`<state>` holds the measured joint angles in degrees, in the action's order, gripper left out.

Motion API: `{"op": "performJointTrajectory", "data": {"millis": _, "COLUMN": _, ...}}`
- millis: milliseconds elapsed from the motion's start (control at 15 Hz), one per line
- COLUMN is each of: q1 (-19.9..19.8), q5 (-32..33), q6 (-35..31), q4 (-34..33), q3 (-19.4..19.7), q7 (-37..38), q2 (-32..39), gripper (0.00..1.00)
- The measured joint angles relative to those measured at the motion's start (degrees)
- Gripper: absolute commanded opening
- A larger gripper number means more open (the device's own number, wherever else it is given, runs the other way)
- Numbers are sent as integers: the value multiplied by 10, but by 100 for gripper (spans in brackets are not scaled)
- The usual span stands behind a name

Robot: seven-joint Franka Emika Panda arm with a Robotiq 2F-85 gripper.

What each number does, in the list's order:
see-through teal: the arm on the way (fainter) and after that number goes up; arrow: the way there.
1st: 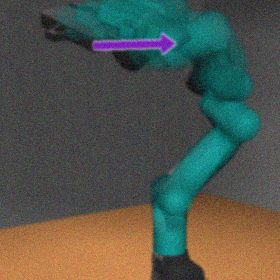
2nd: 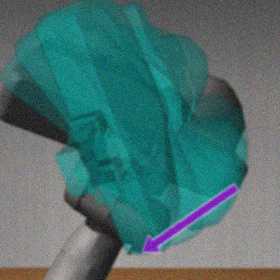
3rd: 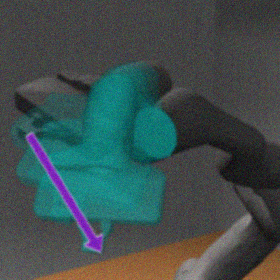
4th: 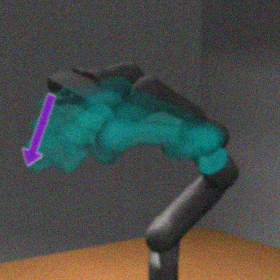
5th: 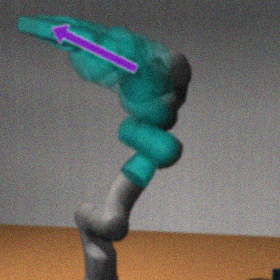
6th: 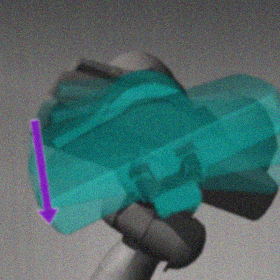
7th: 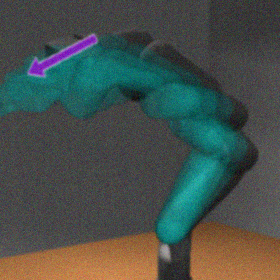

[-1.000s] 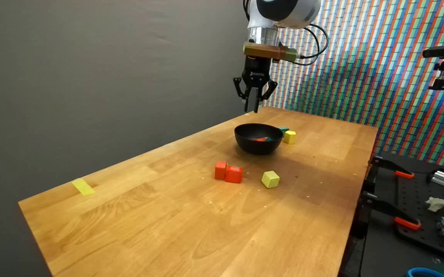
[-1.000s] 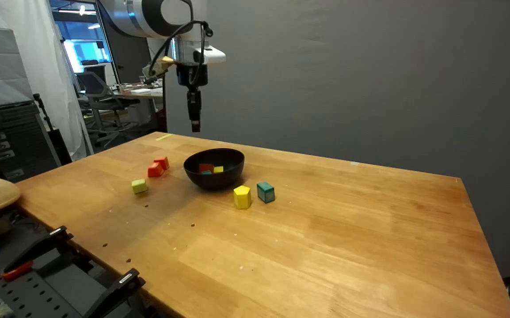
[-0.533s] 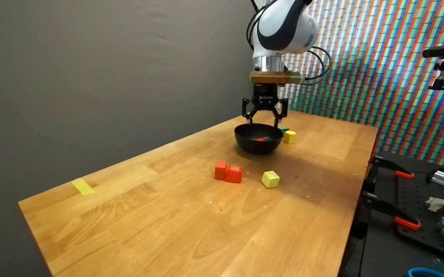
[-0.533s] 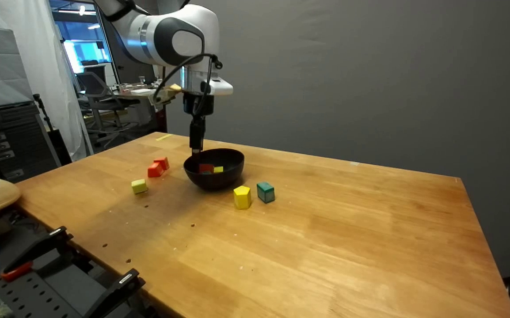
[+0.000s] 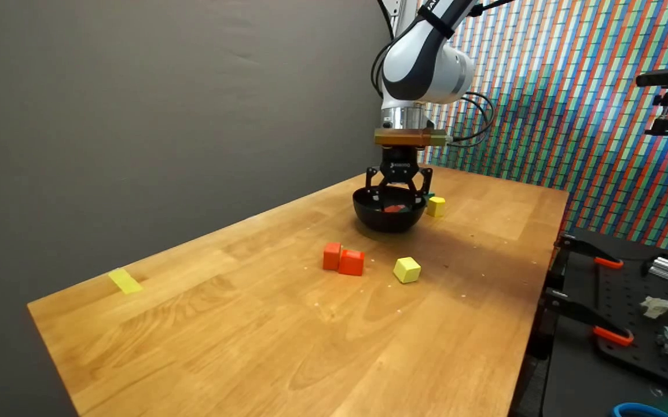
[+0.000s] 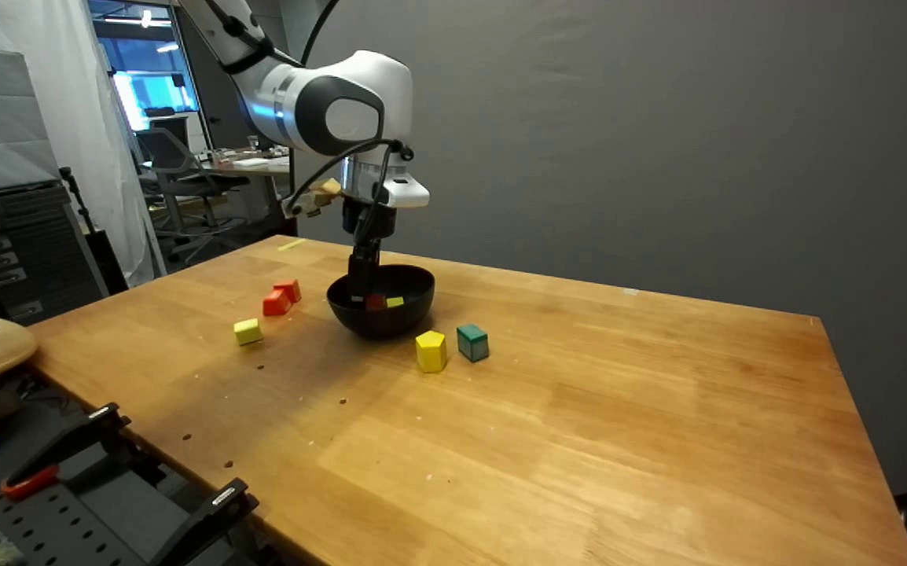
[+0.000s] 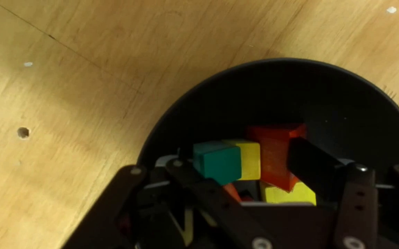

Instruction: Remove the cubes from the bowl

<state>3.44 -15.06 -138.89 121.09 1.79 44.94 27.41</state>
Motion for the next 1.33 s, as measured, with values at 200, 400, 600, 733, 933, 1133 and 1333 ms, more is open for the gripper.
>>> {"op": "performJointTrajectory", "data": {"millis": 200, "q1": -1, "q5": -6, "q6": -5, "q4": -7, "q3": 0, "q7": 0, "q2": 9, "gripper": 72}}
{"op": "performJointTrajectory", "data": {"millis": 400, "q1": -2, "q5": -17, "q6": -13, "q4": -14, "q3": 1, "q7": 0, "q2": 13, "gripper": 64}}
{"op": "performJointTrajectory", "data": {"millis": 600, "q1": -6, "q5": -33, "q6": -23, "q4": -20, "q3": 1, "q7": 0, "q2": 13, "gripper": 49}}
{"op": "performJointTrajectory", "data": {"millis": 733, "q1": -12, "q5": -48, "q6": -28, "q4": -25, "q3": 1, "q7": 0, "q2": 12, "gripper": 47}}
{"op": "performJointTrajectory", "data": {"millis": 933, "q1": -20, "q5": -62, "q6": -38, "q4": -27, "q3": 1, "q7": 0, "q2": 11, "gripper": 50}}
{"op": "performJointTrajectory", "data": {"millis": 1133, "q1": -27, "q5": -67, "q6": -46, "q4": -26, "q3": 1, "q7": 0, "q2": 12, "gripper": 52}}
{"op": "performJointTrajectory", "data": {"millis": 1333, "q1": -32, "q5": -73, "q6": -50, "q4": -22, "q3": 2, "q7": 0, "q2": 15, "gripper": 52}}
